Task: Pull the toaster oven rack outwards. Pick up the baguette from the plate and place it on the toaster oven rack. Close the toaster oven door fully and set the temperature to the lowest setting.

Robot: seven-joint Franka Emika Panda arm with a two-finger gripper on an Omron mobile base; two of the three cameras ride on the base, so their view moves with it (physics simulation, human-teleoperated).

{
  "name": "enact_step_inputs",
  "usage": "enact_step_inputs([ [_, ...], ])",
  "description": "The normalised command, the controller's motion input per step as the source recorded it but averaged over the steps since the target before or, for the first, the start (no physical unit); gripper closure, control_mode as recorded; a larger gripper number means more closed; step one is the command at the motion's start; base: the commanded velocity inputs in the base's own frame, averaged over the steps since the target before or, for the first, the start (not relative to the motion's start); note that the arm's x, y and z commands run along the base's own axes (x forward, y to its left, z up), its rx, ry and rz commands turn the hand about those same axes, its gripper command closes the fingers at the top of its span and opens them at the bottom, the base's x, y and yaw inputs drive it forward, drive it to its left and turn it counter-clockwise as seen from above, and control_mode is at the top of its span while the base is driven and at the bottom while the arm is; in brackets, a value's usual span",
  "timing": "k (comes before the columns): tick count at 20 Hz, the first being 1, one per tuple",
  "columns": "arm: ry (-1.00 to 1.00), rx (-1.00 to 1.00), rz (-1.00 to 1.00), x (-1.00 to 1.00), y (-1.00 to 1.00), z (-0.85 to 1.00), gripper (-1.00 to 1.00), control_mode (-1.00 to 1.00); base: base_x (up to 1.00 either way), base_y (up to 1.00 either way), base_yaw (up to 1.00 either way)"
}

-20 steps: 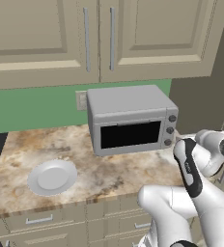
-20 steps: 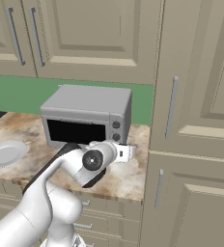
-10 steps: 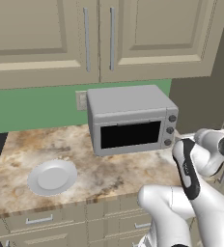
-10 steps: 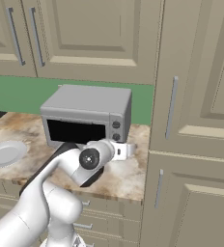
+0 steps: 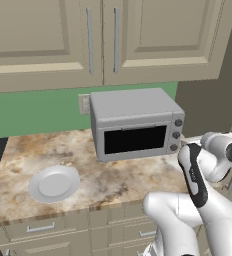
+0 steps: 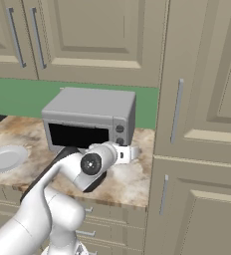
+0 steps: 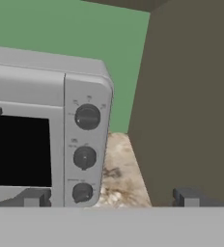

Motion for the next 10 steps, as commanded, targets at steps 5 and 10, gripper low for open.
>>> enact_step_inputs([
  [5,-0.01,0.00,0.00,0.08,0.00,0.00,-1.00,-1.00,0.00,0.00,0.00],
  [10,0.00,0.00,0.00,0.00,0.00,0.00,-1.00,-1.00,0.00,0.00,0.00],
])
